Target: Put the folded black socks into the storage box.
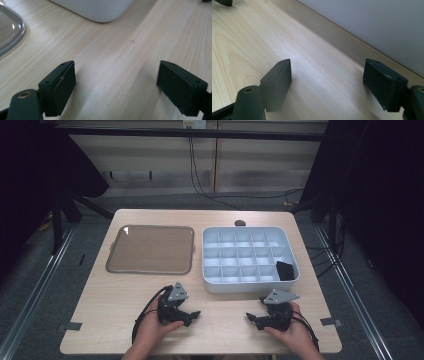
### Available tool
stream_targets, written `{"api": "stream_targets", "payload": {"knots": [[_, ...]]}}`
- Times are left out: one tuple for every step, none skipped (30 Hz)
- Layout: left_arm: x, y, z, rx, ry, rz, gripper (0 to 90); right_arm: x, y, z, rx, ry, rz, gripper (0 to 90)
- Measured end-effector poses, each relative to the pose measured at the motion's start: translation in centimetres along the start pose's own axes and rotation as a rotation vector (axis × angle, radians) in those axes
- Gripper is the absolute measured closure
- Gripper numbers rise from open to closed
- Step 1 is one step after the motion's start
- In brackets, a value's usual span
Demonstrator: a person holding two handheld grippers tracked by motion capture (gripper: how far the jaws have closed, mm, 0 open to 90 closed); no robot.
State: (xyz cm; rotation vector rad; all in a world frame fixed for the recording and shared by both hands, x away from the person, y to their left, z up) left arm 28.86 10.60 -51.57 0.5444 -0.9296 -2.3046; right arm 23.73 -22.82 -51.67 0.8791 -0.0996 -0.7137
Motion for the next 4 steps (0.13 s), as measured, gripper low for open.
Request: {"api": "stream_targets", "payload": {"knots": [[0.00,0.00,0.00,0.000,0.000,0.000,15.1,0.00,0.00,0.00,0.000,0.000,-0.001,23.0],[0.00,0.00,0.00,0.000,0.000,0.000,15.1,0.00,0.00,0.00,0.000,0.000,0.000,23.0],[0.00,0.00,0.00,0.000,0.000,0.000,15.1,0.01,0.00,0.00,0.000,0.001,0.000,23.0],[0.00,0.00,0.00,0.000,0.000,0.000,15.1,0.01,0.00,0.00,0.000,0.001,0.000,23.0]]}}
Point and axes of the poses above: each handheld gripper's, and its own axes: z roughly backward along the jaws, y roughly out of its top, x roughly to its right, the point moved 1 cm from there along -z, roughly forward along the jaws, and after that the axes turned 15 degrees about y, right-handed, at the moved point
